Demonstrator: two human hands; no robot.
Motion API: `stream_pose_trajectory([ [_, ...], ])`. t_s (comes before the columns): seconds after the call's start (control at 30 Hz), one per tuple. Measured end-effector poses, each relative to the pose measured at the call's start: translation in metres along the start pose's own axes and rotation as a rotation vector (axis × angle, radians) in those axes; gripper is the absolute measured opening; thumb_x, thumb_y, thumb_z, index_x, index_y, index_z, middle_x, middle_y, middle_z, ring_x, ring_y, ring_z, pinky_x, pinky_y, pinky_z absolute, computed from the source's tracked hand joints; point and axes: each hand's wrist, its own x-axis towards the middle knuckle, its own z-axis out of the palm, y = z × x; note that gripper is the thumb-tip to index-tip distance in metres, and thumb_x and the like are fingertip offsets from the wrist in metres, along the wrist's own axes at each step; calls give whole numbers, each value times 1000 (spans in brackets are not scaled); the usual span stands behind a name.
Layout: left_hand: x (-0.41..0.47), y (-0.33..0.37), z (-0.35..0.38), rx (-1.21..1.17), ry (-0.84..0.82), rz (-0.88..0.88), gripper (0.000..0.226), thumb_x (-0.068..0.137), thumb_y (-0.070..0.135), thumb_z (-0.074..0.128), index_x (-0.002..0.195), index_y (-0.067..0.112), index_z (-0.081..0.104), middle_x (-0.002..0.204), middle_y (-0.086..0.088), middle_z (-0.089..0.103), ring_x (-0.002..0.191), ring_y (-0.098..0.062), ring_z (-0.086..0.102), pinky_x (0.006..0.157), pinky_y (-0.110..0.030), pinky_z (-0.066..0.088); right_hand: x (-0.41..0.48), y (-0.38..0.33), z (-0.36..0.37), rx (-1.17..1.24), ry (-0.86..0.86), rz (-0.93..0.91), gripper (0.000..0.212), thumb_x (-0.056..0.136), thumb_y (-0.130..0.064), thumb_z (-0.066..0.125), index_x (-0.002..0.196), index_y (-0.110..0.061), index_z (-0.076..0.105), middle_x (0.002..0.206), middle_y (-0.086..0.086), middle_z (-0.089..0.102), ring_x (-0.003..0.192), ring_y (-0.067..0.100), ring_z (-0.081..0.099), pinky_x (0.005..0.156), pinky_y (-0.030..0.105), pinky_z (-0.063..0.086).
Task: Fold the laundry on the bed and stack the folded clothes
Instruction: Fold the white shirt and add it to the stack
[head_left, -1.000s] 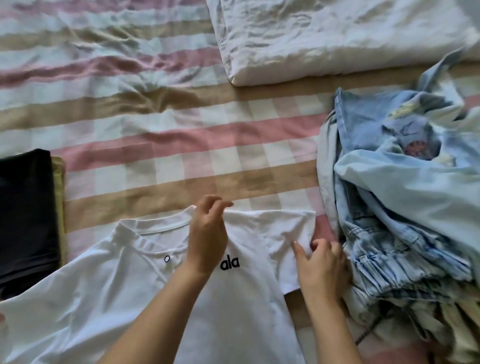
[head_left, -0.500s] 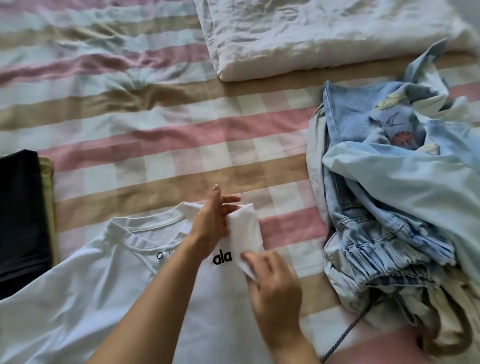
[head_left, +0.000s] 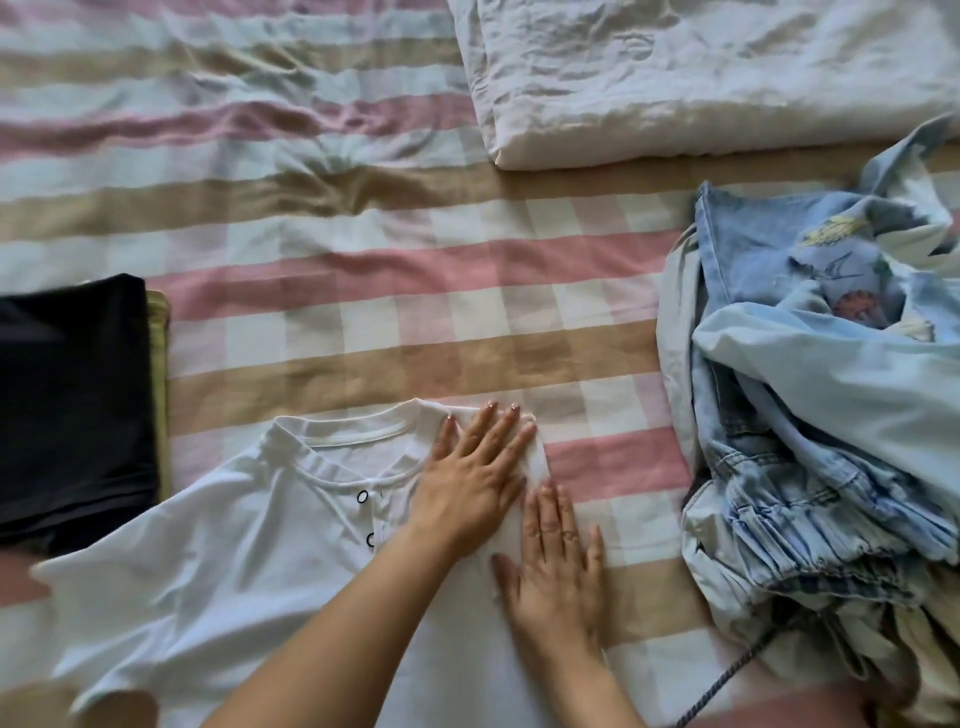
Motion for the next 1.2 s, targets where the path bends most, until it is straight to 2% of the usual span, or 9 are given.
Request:
stream_pose_trajectory([
  [0.07,6,-3,7,-16,-10,-63,55,97,46,20,138,38,-16,148,17,-21,133,-10,-30,106,-33,-26,-1,-1,-2,-31,-12,21,66,94,-52,-3,147,-14,1,157,2,-12,142,10,-16,111,42,4],
  [0.13,7,-3,2,-43,-2,-76,55,98,42,24,145,32,-3,153,12,-11,134,-11,-27,105,-34,-27,-2,-7,-11,18,-4,74,71,95,-52,0,143,-7,27,153,12,22,144,13,-10,111,43,4],
  [0.27,-35,-25,-34,-93,253,-212,46,88,27,36,127,13,56,138,-6,50,132,-25,41,105,-55,28,0,-50,-27,141,126,-218,49,92,-39,32,126,-12,53,133,16,52,129,27,32,103,41,22],
  [0.37,-92,-61,-47,-151,400,-390,42,83,20,39,116,8,63,126,-11,59,118,-29,55,97,-56,40,9,-101,-31,237,130,-398,41,84,-28,42,116,-13,64,122,11,61,117,22,42,97,37,34],
  [0.57,-206,-132,-52,-236,545,-861,51,81,25,41,123,-1,54,127,-22,52,112,-37,51,93,-45,39,26,-210,-22,307,13,-599,29,67,-8,75,95,-14,69,100,6,67,89,28,62,69,33,52],
  [0.73,-245,-158,-42,-504,578,-1193,61,80,15,69,130,-7,42,122,-26,50,111,-42,48,92,-44,39,37,-289,-12,306,-44,-846,22,65,-5,76,85,-10,71,83,7,68,71,30,63,54,32,52],
  [0.9,-252,-155,-37,-917,622,-1310,55,72,22,78,114,8,45,106,-4,58,88,-18,54,71,-28,41,43,-325,-4,43,-138,-995,28,67,-38,77,89,-21,69,85,-3,67,85,23,58,65,29,43],
  [1.03,-260,-153,-36,-1039,523,-1388,40,69,22,80,95,20,49,91,2,63,82,-19,61,72,-37,51,48,-340,12,-8,-328,-998,24,85,-31,59,105,-19,54,101,1,66,104,24,44,74,34,22],
  [1.2,-279,-158,-35,-1235,570,-1262,11,75,10,74,76,10,63,73,-2,69,68,-16,65,56,-21,48,61,-348,15,376,-529,-758,20,83,-22,61,101,-32,59,94,-7,65,98,19,45,71,29,19],
])
